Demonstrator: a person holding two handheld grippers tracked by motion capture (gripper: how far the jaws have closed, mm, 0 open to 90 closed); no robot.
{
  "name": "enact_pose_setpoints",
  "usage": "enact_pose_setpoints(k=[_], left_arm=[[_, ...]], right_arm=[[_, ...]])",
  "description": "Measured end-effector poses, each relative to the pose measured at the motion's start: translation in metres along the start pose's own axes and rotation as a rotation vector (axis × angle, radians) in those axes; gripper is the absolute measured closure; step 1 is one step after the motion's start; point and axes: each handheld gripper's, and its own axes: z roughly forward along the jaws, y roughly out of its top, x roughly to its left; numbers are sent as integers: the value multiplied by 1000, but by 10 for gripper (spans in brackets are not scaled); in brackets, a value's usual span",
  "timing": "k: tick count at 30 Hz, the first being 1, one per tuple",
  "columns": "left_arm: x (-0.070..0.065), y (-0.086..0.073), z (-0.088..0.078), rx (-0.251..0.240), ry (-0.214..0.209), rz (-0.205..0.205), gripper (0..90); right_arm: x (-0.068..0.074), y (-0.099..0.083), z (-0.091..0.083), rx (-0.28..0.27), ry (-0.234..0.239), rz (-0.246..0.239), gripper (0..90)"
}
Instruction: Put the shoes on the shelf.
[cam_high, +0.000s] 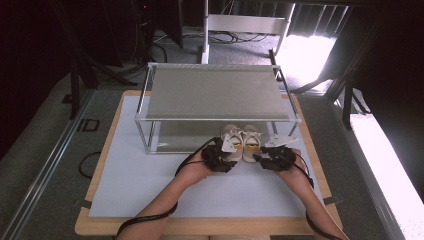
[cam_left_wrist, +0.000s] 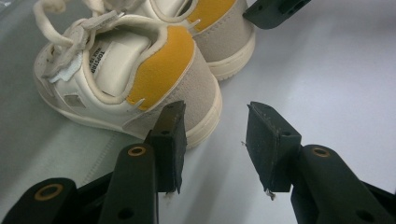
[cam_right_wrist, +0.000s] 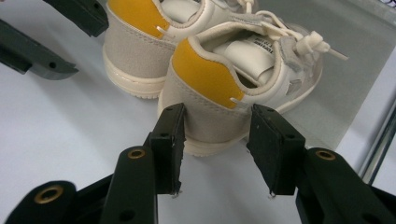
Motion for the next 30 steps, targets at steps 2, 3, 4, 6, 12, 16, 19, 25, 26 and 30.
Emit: enact_pose_setpoints(k=[2,3,4,6,12,16,19,25,26,30], left_arm=[[2,0,1,-3,2,5,567],[3,0,2,-4,3,5,567],[4,0,2,-6,6,3,567],[6,0,5,-12,21,-2,567],[13,1,12,-19,60,-28,566],[21,3,15,-17,58,-41,566],[25,5,18,-4,70,-40,566],[37,7,28,3,79,-73,565],[38,7,28,4,75,-82,565],[39,7,30,1,74,-95,565]], right_arm=[[-2,1,2,3,2,5,551],[-3,1,3,2,-1,6,551],[-4,2,4,1,-2,12,551],[-4,3,6,0,-13,11,550],[-8,8,18,-15,-43,17,551],[-11,12,24,-12,-59,17,550],[-13,15,29,-6,-71,11,551],[-15,20,42,1,-111,9,551],[-16,21,43,0,-111,14,551],[-18,21,46,-3,-118,18,549]])
